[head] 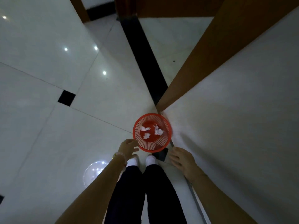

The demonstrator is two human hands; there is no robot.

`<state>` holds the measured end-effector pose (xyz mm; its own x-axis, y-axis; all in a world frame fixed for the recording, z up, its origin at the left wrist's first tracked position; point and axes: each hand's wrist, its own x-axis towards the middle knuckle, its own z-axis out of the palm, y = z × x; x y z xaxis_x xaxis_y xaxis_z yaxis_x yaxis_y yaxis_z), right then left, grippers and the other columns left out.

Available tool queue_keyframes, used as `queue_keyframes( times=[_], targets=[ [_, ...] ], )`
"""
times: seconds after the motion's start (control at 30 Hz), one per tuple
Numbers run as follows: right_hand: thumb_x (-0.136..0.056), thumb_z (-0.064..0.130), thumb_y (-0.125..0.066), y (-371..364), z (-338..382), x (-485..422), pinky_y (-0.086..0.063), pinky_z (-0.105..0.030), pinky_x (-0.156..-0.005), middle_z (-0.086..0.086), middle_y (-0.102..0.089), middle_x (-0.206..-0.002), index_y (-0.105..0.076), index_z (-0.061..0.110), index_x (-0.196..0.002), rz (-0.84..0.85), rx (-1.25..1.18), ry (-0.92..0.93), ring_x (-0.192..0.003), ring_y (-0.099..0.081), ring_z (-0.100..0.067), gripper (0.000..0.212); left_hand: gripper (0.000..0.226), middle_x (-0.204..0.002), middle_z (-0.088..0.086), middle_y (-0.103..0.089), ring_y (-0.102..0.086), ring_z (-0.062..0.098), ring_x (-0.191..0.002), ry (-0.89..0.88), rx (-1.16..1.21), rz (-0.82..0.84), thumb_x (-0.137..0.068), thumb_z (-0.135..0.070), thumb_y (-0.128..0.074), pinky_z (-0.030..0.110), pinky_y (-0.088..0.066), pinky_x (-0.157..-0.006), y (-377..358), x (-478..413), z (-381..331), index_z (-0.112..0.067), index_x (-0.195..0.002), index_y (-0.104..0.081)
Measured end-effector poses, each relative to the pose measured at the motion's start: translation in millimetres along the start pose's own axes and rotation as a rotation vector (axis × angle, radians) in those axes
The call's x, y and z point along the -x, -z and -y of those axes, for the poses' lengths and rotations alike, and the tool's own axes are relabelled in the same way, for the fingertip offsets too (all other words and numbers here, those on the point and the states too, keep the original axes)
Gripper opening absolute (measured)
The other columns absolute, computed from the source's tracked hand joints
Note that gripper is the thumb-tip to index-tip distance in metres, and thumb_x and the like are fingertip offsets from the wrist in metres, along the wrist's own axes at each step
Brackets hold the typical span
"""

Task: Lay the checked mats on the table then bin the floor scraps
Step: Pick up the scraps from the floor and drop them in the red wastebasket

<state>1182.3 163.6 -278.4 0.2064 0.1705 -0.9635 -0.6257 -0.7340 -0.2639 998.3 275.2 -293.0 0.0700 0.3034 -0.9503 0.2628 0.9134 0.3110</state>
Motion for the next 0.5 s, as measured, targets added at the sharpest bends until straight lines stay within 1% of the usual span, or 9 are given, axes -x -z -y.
queue_keyframes(
  times=[0.03,0.07,0.13,0.23,0.3,0.37,0.43,0.5],
  targets=[
    [-0.094,0.017,-0.054,2,0,6,-0.05,-0.028,-0.071,-0.011,-0.064,-0.098,-0.051,0.002,-0.126,-0.026,0.017,0.005,-0.091,-0.061,-0.023,0.036,0.021,-0.092,0.012,-0.061,-0.058,0.021,-0.077,-0.015,-0.035,-0.025,-0.094,-0.014,-0.05,0.029,-0.047,-0.063,4,7,0,-0.002,-0.112,-0.052],
    [-0.093,0.019,-0.056,5,0,13,-0.05,-0.027,-0.068,-0.01,-0.065,-0.092,-0.053,0.002,-0.123,-0.054,0.031,0.013,-0.085,-0.062,-0.022,0.034,0.017,-0.087,0.01,-0.062,-0.057,0.019,-0.073,-0.034,-0.066,-0.045,-0.095,-0.013,-0.049,0.028,-0.046,-0.061,10,16,0,-0.003,-0.107,-0.053],
    [-0.092,0.016,-0.057,11,1,35,-0.049,-0.027,-0.064,-0.01,-0.066,-0.085,-0.058,0.002,-0.113,-0.096,0.043,0.027,-0.078,-0.062,-0.02,0.026,0.012,-0.083,0.008,-0.062,-0.058,0.019,-0.072,-0.079,-0.14,-0.055,-0.095,-0.012,-0.048,0.027,-0.046,-0.06,20,43,1,-0.004,-0.102,-0.055],
    [-0.089,0.012,-0.057,20,7,83,-0.048,-0.027,-0.061,-0.013,-0.064,-0.079,-0.062,0.002,-0.092,-0.138,0.077,0.069,-0.072,-0.06,-0.024,0.012,0.009,-0.081,0.011,-0.063,-0.059,0.022,-0.072,-0.137,-0.267,-0.03,-0.093,-0.009,-0.049,0.026,-0.046,-0.061,35,92,7,-0.006,-0.091,-0.058],
    [-0.089,0.012,-0.056,27,11,119,-0.046,-0.027,-0.059,-0.014,-0.062,-0.077,-0.062,0.003,-0.081,-0.159,0.085,0.11,-0.068,-0.057,-0.025,0.013,0.012,-0.078,0.012,-0.063,-0.059,0.026,-0.073,-0.182,-0.328,-0.034,-0.092,-0.005,-0.049,0.026,-0.046,-0.06,43,125,6,-0.006,-0.086,-0.059],
    [-0.09,0.011,-0.055,36,11,152,-0.047,-0.027,-0.059,-0.012,-0.062,-0.072,-0.062,0.004,-0.078,-0.168,0.069,0.17,-0.063,-0.057,-0.023,0.016,0.011,-0.078,0.013,-0.063,-0.058,0.027,-0.073,-0.217,-0.37,-0.028,-0.092,-0.004,-0.05,0.028,-0.047,-0.061,52,153,2,-0.002,-0.088,-0.06],
    [-0.092,0.012,-0.052,44,4,182,-0.048,-0.027,-0.06,-0.01,-0.063,-0.072,-0.063,0.004,-0.081,-0.172,0.07,0.237,-0.063,-0.058,-0.021,0.017,0.01,-0.078,0.015,-0.062,-0.057,0.025,-0.069,-0.242,-0.406,0.011,-0.091,-0.004,-0.05,0.028,-0.046,-0.06,59,177,-3,0.001,-0.091,-0.059],
    [-0.093,0.012,-0.051,53,-10,209,-0.048,-0.027,-0.062,-0.01,-0.063,-0.074,-0.063,0.003,-0.084,-0.202,0.035,0.286,-0.065,-0.059,-0.02,0.017,0.009,-0.078,0.016,-0.06,-0.055,0.025,-0.067,-0.245,-0.463,0.063,-0.092,-0.003,-0.05,0.028,-0.044,-0.058,65,197,-11,0.001,-0.088,-0.057]
  ],
)
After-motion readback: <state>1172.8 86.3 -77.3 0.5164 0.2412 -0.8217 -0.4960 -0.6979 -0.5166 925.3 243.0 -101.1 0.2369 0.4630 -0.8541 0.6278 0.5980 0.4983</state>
